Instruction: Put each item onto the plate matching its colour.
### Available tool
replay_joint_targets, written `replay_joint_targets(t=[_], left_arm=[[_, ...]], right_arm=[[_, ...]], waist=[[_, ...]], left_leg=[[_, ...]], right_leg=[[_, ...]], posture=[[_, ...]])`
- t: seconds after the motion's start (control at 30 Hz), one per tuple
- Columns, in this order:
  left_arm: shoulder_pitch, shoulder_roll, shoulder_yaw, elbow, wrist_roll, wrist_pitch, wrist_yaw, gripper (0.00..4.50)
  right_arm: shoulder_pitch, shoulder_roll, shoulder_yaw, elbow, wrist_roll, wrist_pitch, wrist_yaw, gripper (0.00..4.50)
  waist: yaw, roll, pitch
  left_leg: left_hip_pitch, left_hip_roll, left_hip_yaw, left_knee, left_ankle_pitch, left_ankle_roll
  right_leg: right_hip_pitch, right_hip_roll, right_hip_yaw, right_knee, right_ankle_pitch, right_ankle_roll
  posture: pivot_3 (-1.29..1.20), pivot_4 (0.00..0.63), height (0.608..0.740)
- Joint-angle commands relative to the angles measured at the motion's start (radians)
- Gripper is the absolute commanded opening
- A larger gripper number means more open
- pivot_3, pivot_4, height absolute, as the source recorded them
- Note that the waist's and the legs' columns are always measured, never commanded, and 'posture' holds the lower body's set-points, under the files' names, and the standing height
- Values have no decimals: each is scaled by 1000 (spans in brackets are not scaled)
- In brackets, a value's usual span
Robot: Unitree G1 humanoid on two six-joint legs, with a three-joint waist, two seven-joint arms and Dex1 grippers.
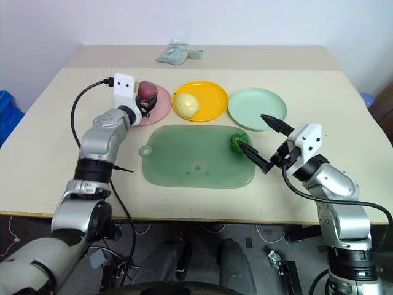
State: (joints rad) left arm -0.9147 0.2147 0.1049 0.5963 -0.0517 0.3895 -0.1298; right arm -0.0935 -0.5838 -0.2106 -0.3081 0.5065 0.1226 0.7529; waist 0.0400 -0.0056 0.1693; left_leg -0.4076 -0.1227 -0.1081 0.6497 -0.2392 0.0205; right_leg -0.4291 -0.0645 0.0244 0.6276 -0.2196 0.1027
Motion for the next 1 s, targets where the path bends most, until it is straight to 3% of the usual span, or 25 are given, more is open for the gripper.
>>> replay_joint_targets(t=[0.03,0.17,0.33,0.47,0.6,0.7,0.8,0.9,1.0], left_arm=[[-74,4,28,122,29,-91,119,2698],[-104,12,4,254,61,-152,179,2698],[-108,22,-16,334,76,-205,160,4480],[-87,7,-6,280,32,-246,76,4480],[52,10,-72,-32,-1,-342,-126,4480],[215,91,-112,-334,-172,-140,-440,4480],[348,206,-105,-562,-286,-29,-610,4480],[438,302,-66,-681,-271,-97,-647,4480],[490,374,-1,-726,-412,-56,-800,4480]], right_arm=[[-17,3,-11,-22,2,-12,-1,4500],[-16,-3,-14,-28,0,-10,0,4500],[-11,-5,-19,-34,1,-5,-4,4500],[-3,-5,-21,-42,-1,1,-13,4500],[17,-8,-24,-74,-18,33,-58,4500],[51,-27,-15,-123,-36,149,-127,4500],[110,-44,-28,-190,-23,211,-144,4500],[163,-64,-44,-239,-16,282,-165,4500],[189,-76,-53,-245,-19,337,-185,4500]], waist=[[-2,0,0],[-1,0,0],[0,0,0],[0,0,0],[-3,0,0],[-11,1,-1],[-28,2,-1],[-27,2,-1],[-24,2,-1]], left_leg=[[0,0,0,0,0,0],[0,0,0,0,0,0],[0,0,0,0,0,0],[0,0,0,0,0,0],[0,0,0,-1,0,0],[0,0,1,-2,0,0],[0,1,1,-3,0,0],[0,1,1,-3,0,0],[0,1,1,-2,0,-1]], right_leg=[[0,0,0,0,0,0],[0,0,0,0,0,0],[-1,0,0,1,0,0],[0,0,0,1,0,0],[-1,-1,1,0,0,0],[-2,-1,2,1,0,0],[-2,-1,2,2,-1,-3],[-3,0,2,2,-2,-3],[-1,-1,1,2,-2,-4]], posture=[[0,150,740],[0,150,740],[0,150,740],[0,150,740],[0,150,740],[0,150,740],[0,150,740],[0,150,740],[0,150,740]])
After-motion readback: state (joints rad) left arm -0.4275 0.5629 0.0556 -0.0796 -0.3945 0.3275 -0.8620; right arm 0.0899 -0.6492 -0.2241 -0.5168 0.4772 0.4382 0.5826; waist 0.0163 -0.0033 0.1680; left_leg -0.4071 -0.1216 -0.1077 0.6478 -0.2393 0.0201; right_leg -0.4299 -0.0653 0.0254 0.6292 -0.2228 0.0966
